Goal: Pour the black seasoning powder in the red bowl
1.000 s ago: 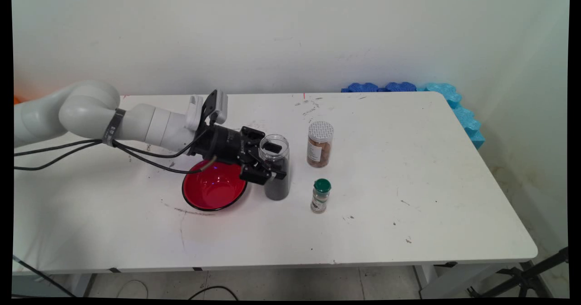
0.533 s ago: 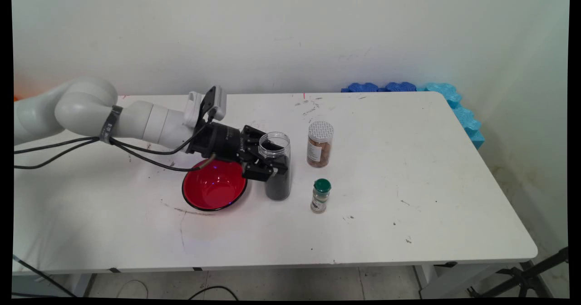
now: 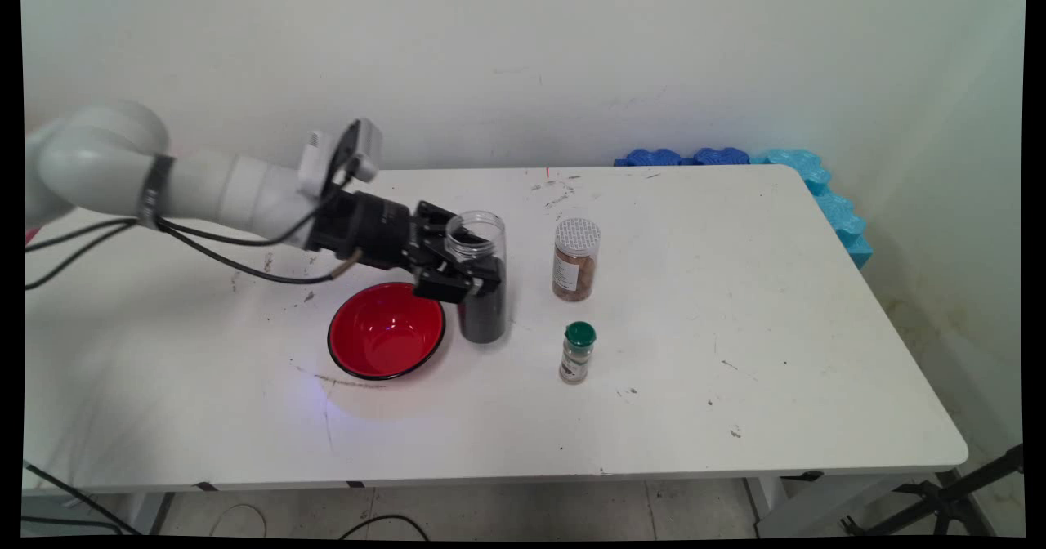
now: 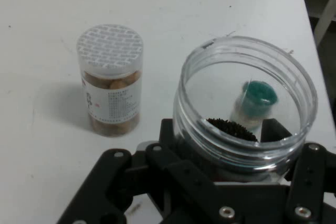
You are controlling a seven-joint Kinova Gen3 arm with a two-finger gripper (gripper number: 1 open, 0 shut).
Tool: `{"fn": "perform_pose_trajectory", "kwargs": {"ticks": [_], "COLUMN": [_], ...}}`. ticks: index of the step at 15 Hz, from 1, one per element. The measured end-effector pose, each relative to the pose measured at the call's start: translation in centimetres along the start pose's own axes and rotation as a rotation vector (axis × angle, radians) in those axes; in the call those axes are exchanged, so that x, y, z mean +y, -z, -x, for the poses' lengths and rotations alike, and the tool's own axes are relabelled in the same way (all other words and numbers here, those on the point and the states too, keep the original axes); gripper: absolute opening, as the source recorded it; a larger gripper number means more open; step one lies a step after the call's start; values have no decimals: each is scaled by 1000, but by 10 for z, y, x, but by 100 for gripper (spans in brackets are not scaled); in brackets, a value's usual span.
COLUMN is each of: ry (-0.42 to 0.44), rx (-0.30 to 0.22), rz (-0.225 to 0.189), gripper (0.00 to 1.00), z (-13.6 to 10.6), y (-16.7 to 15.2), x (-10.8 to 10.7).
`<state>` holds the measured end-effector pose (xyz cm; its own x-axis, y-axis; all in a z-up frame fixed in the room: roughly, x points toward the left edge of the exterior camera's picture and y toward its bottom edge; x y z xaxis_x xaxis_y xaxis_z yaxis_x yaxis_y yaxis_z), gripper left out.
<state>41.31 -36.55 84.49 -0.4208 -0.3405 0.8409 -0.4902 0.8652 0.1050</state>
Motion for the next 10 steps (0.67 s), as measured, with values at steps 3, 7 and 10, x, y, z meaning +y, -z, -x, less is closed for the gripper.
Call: {"fn": "perform_pose_trajectory", "kwargs": {"ticks": [3, 7, 10], "ry": [20, 51, 65], "rx": [-11, -33, -57], "rz": [-2, 5, 19], "gripper": [0, 0, 0], "z": [-15, -35, -46], "y": [32, 80, 113], "x": [10, 25, 33]}}
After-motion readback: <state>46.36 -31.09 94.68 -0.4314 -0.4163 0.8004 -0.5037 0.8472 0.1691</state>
